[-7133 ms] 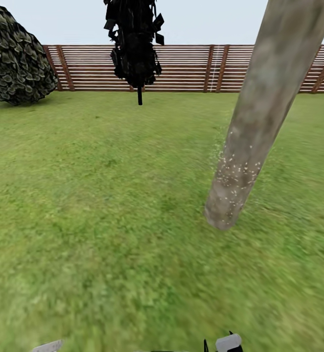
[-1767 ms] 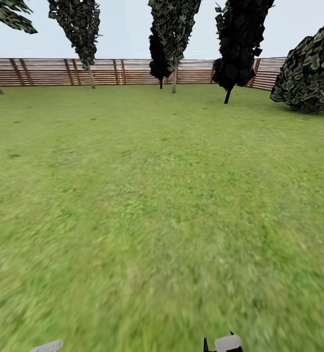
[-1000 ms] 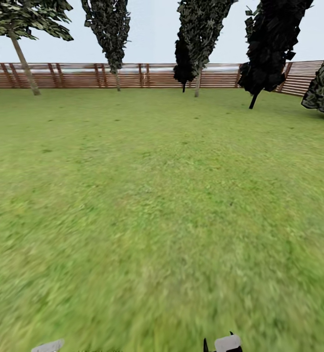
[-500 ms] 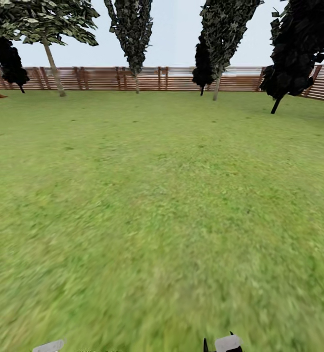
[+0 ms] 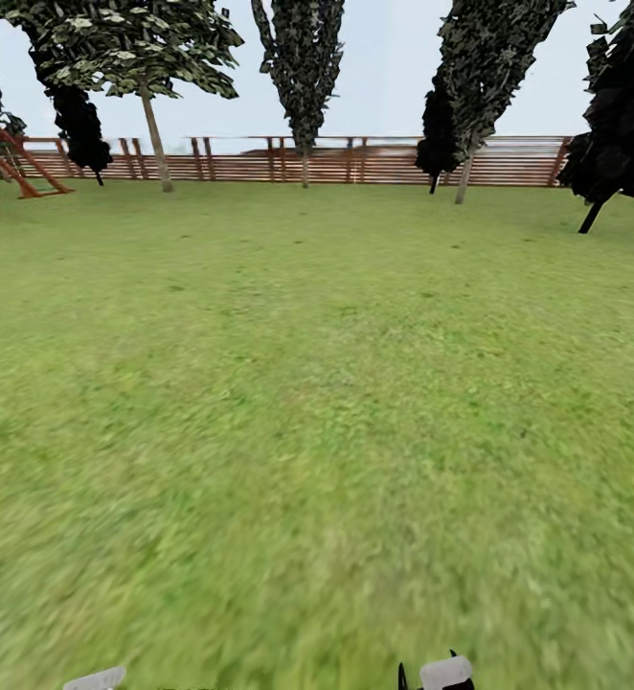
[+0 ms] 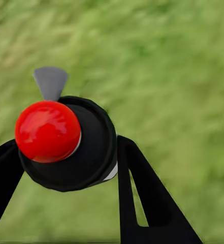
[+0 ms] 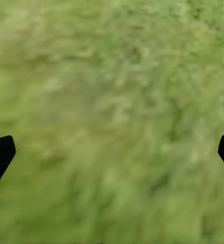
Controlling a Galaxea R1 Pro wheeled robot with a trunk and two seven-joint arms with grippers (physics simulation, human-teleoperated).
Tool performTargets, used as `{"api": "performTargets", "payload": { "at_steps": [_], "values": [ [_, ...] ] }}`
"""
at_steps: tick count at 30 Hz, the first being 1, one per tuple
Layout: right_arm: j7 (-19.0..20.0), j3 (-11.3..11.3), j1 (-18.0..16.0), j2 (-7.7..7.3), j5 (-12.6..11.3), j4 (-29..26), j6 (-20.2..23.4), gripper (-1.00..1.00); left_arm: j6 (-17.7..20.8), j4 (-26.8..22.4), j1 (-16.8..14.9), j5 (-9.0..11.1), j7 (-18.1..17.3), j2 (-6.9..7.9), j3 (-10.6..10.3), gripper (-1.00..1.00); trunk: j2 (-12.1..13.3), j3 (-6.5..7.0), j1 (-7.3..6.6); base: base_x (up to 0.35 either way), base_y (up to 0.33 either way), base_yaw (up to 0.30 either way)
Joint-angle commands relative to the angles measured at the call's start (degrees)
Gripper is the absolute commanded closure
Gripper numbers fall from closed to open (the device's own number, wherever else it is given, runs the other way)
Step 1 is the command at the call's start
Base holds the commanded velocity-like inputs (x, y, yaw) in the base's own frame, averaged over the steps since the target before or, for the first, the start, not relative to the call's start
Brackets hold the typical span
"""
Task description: In the garden, pick up the pesticide atomizer on the floor and spray pesticide onto both trees until each tree trunk is fully covered.
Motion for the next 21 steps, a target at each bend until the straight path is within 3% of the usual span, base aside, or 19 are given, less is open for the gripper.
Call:
{"api": "performTargets", "payload": {
  "at_steps": [1,21],
  "values": [
    [0.0,0.01,0.0,0.0,0.0,0.0,0.0,-1.0,0.0,0.0,0.0,0.01,-0.02,0.0,0.03,1.0,0.0,0.05,0.0,0.0,0.0,0.238],
    [0.0,0.01,0.0,0.0,0.0,0.09,0.0,-1.0,-0.14,0.73,0.0,-0.24,-0.01,-0.35,-0.06,1.0,0.0,0.97,0.0,0.0,0.0,0.242]
  ]
}}
